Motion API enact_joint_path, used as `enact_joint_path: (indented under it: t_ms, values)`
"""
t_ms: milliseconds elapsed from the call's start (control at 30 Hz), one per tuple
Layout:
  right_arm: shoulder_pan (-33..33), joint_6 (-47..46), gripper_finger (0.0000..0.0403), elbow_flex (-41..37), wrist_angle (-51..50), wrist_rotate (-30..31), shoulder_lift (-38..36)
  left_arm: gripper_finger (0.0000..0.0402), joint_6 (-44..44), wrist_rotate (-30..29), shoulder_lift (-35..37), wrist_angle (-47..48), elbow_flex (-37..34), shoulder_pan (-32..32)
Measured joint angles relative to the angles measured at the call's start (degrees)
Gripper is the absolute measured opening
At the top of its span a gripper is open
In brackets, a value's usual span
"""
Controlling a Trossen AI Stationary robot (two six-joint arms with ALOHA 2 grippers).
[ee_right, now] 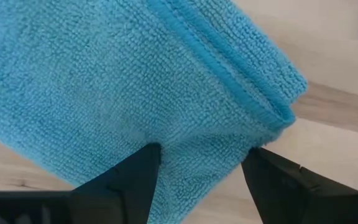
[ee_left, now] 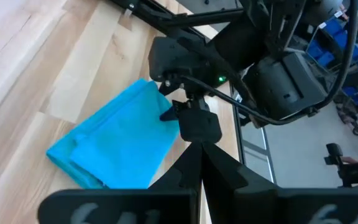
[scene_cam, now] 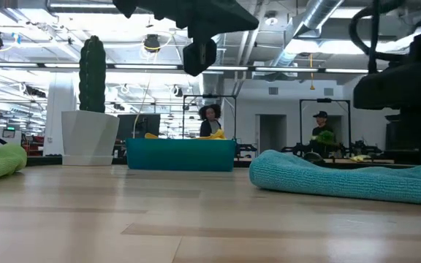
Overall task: Fold microfiber towels
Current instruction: Put the blue towel into the blue bin
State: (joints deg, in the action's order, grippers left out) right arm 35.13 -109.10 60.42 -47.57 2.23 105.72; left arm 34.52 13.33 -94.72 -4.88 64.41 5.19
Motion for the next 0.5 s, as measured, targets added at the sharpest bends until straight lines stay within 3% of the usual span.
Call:
enact_joint_path:
  t_ms: [200,500]
  values:
    - [-3.98,1.26,0.0230,-2.27,4.17,-4.83,-0.71,0.0000,-0.13,0.97,0.00,0.45,0.00,-0.02]
    - [-7.42,5.49,0.0050,-2.79,7.42,-6.03,-0.68,0.0000,0.64,6.39,0.00,0.54,0.00,-0.07]
